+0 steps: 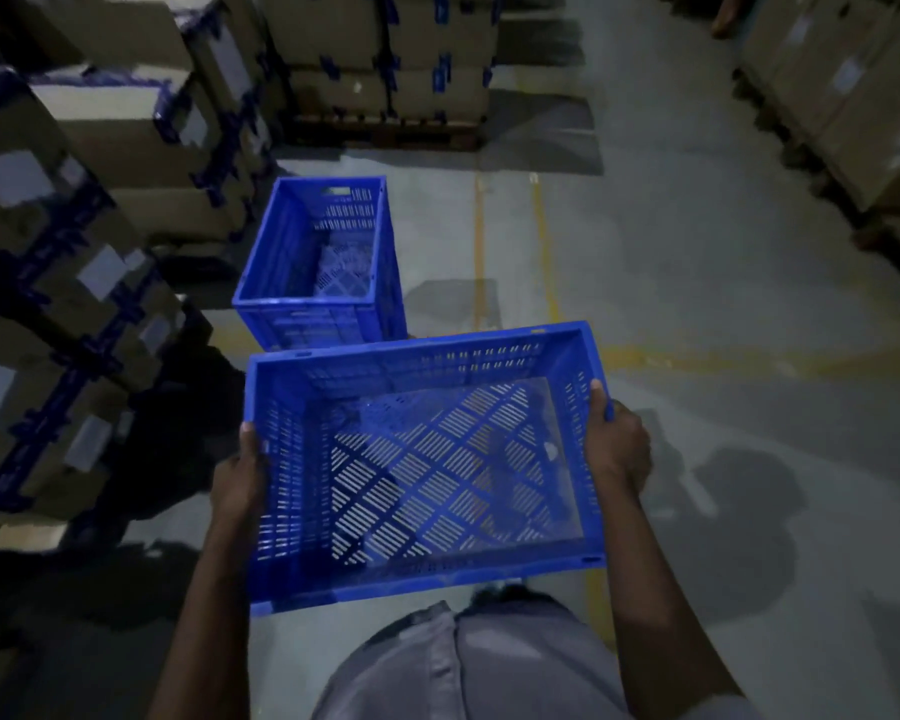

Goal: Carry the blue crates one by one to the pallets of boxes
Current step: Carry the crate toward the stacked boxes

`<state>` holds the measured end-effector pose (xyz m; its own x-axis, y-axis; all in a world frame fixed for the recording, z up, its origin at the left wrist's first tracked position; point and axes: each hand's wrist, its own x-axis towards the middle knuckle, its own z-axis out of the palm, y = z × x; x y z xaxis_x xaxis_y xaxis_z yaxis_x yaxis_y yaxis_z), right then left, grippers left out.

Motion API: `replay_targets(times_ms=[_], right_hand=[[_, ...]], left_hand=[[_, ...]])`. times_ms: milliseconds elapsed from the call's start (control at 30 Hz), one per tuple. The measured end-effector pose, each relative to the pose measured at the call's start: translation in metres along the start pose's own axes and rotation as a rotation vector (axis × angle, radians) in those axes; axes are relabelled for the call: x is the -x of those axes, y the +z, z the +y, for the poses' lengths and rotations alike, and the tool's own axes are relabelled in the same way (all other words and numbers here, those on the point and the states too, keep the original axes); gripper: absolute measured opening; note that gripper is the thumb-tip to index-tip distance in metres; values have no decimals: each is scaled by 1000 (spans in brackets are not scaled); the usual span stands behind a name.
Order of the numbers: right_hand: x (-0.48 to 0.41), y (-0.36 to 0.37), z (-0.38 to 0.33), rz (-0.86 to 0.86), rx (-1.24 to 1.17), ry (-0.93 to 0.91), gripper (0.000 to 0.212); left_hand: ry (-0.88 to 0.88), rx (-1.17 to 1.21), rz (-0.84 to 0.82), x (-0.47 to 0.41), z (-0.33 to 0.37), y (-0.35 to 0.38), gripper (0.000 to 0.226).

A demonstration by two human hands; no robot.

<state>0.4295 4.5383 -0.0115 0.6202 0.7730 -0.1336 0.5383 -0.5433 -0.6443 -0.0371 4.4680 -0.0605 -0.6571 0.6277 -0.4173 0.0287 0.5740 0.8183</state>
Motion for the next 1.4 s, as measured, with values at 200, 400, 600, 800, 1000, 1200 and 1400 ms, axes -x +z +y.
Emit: replay_targets(times_ms=[200, 400, 600, 800, 1000, 1200, 1400], right_hand=[[-132, 16, -106, -14, 56, -159, 81], [-231, 65, -236, 2, 101, -343, 75], [-307, 138, -356, -70, 103, -520, 74], [-355, 209, -456, -175, 109, -642, 72], [-381, 287, -538, -261, 137, -733, 77], [-396, 374, -609, -436, 170, -847, 75], [-413, 458, -683, -665, 180, -949, 75]], left_hand=[[-14, 14, 48, -46, 76, 51, 102], [-97, 84, 132, -113, 139, 78, 135], [-121, 176, 284, -173, 188, 101, 116], [-162, 214, 404, -211, 242, 123, 77], [-291, 296, 541, -233, 252, 131, 104], [-348, 371, 687, -246, 250, 154, 119], [-476, 492, 889, -266, 265, 189, 126]])
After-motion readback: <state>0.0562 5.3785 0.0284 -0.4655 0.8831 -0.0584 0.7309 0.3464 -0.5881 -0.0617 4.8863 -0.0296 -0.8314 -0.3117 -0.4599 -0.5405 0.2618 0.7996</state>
